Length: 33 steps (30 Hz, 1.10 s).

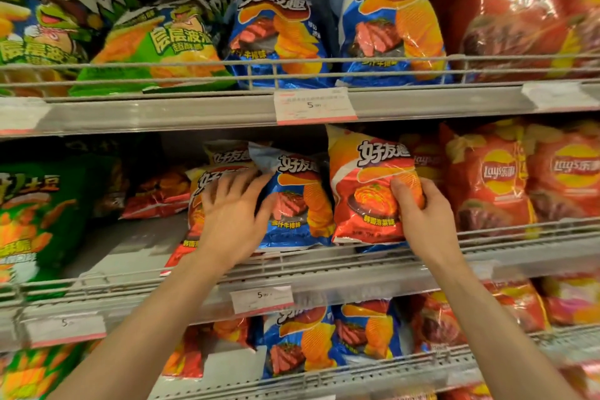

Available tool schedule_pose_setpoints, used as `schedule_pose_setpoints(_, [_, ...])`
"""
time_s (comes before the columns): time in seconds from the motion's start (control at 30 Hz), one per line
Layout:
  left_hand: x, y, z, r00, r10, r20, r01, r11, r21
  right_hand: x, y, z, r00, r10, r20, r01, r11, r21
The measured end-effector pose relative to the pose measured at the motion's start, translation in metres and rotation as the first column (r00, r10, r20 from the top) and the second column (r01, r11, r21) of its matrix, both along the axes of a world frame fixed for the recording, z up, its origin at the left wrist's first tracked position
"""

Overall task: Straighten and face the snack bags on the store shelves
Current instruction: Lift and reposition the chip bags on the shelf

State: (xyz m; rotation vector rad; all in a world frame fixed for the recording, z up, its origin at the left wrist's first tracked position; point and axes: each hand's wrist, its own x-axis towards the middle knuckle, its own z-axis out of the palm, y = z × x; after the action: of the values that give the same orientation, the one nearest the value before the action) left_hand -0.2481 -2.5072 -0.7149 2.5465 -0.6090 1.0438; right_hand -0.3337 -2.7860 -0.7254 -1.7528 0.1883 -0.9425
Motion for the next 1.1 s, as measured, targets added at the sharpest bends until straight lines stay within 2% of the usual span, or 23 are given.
schedule_pose_setpoints(0.07, [0.002, -0.001, -0.005, 0.990, -0.018, -0.138, 0.023, 0.999, 0.034, 0.001, 0.000, -0.001, 1.000, -0.010, -0.014, 0.010, 1.000, -0.012])
schedule_pose_setpoints(0.2, [0.002, -0.003, -0.004, 0.978, 0.006, -0.208, 0.018, 0.994, 0.112, 0.003, 0.000, -0.002, 0.998, -0.048, -0.038, 0.046, 0.998, -0.053])
schedule_pose_setpoints(0.23, [0.001, -0.002, -0.003, 0.979, -0.011, -0.205, 0.026, 0.997, 0.070, 0.002, 0.000, -0.001, 0.997, -0.054, -0.047, 0.051, 0.997, -0.052])
schedule_pose_setpoints(0.37, [-0.011, 0.010, 0.002, 0.990, -0.093, -0.104, 0.063, 0.963, -0.263, 0.000, 0.001, 0.004, 0.996, -0.028, -0.081, 0.025, 0.999, -0.042])
schedule_pose_setpoints(0.47, [-0.020, 0.031, -0.004, 0.989, -0.146, -0.037, 0.124, 0.927, -0.353, -0.006, 0.005, 0.012, 0.997, 0.013, -0.076, -0.014, 1.000, -0.015])
schedule_pose_setpoints(0.53, [-0.026, 0.043, -0.005, 0.954, -0.274, -0.122, 0.164, 0.818, -0.552, -0.009, 0.014, 0.017, 0.998, 0.015, -0.058, -0.018, 0.999, -0.046])
schedule_pose_setpoints(0.6, [-0.030, 0.048, -0.003, 0.892, -0.422, -0.163, 0.168, 0.644, -0.746, -0.009, 0.030, 0.023, 0.999, 0.022, -0.045, -0.026, 0.996, -0.083])
schedule_pose_setpoints(0.67, [-0.029, 0.050, -0.002, 0.869, -0.478, -0.127, 0.180, 0.545, -0.819, -0.004, 0.049, 0.029, 0.999, 0.018, -0.034, -0.022, 0.992, -0.127])
schedule_pose_setpoints(0.73, [-0.029, 0.050, -0.001, 0.861, -0.495, -0.120, 0.180, 0.516, -0.837, 0.003, 0.068, 0.036, 1.000, 0.025, -0.014, -0.027, 0.987, -0.158])
schedule_pose_setpoints(1.0, [-0.033, 0.051, 0.002, 0.797, -0.557, -0.234, 0.150, 0.558, -0.816, 0.030, 0.137, 0.037, 0.992, 0.124, -0.006, -0.124, 0.983, -0.135])
schedule_pose_setpoints(1.1, [-0.033, 0.051, 0.004, 0.762, -0.598, -0.248, 0.145, 0.531, -0.835, 0.032, 0.146, 0.033, 0.982, 0.185, -0.035, -0.188, 0.967, -0.170])
